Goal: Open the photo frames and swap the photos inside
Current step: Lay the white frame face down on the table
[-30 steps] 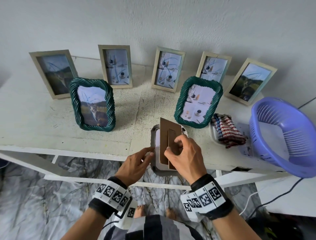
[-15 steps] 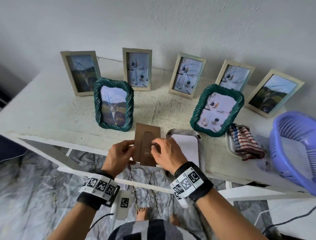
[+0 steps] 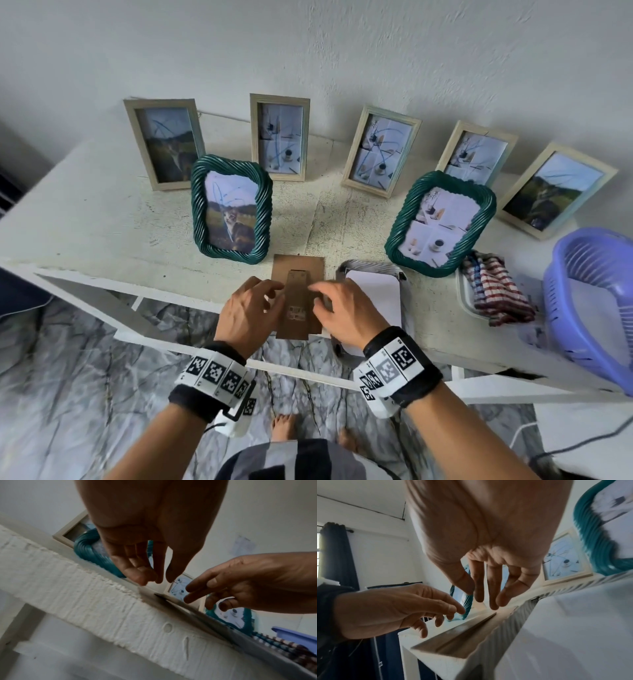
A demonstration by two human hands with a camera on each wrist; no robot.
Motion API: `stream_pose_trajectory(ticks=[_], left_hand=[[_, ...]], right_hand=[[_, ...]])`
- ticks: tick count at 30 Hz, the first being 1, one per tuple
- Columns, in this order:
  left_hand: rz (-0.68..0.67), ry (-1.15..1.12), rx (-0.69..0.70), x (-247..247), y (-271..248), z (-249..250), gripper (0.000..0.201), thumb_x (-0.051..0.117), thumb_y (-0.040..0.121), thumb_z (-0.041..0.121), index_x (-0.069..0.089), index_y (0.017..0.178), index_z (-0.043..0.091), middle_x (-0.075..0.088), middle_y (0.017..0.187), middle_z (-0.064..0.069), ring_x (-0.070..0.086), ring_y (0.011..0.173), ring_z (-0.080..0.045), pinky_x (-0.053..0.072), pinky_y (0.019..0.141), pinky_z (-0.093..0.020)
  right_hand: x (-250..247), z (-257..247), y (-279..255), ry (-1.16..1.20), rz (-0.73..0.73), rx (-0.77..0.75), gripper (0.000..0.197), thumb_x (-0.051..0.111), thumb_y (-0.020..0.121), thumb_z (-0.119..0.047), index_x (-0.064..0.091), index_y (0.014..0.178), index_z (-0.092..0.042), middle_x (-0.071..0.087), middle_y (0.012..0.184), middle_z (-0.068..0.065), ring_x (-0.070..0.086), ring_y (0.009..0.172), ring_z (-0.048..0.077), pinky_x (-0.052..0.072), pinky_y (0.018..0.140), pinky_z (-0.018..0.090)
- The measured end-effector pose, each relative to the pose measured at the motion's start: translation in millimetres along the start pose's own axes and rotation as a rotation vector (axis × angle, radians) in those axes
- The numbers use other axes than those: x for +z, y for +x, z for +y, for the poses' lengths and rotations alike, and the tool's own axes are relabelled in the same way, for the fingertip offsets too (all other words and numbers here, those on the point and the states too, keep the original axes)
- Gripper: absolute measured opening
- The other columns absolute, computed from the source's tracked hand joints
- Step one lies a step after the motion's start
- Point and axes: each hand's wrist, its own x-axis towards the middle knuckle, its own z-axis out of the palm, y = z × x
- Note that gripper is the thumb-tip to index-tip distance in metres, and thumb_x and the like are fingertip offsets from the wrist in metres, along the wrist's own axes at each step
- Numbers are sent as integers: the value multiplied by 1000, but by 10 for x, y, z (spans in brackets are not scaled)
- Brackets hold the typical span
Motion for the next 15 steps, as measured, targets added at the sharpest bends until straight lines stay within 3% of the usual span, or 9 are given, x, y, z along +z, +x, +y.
stream_pose_trajectory(ticks=[3, 6, 8, 11, 15], left_hand=[[-85, -50, 58, 37, 31, 202, 12, 69, 89, 25, 72, 99, 21, 64, 84, 6, 60, 63, -6, 53, 61, -27], [-148, -96, 123, 141, 23, 389, 18, 63, 91, 28, 73, 100, 16, 67, 87, 4, 62, 67, -8, 55, 62, -28], [-208, -107, 122, 224, -8, 481, 23, 58, 90, 31, 73, 100, 18, 69, 89, 3, 63, 69, -9, 56, 64, -29], [-307, -45, 103, 324, -66, 566, 26, 51, 87, 37, 72, 97, 27, 71, 91, 8, 66, 74, -12, 56, 66, -33], [-392, -9, 75, 378, -114, 604, 34, 41, 84, 41, 71, 96, 28, 72, 92, 7, 66, 79, -17, 54, 69, -35]], right_hand=[[-135, 165, -88, -51, 110, 14, 28, 56, 92, -16, 67, 114, -5, 70, 104, 10, 64, 87, 21, 42, 74, 20], [-222, 378, -266, -182, 129, 87, 29, 60, 90, -25, 67, 112, -8, 68, 106, 9, 60, 94, 28, 50, 80, 33], [-228, 467, -414, -255, 102, 105, 35, 63, 86, -35, 68, 110, -10, 65, 105, 8, 57, 94, 28, 49, 84, 38], [-185, 508, -584, -321, 24, 110, 48, 64, 79, -52, 69, 108, -15, 59, 115, 7, 54, 99, 27, 49, 87, 36], [-110, 511, -699, -309, -37, 118, 66, 49, 70, -72, 68, 106, -19, 55, 125, 8, 52, 104, 29, 48, 89, 41]])
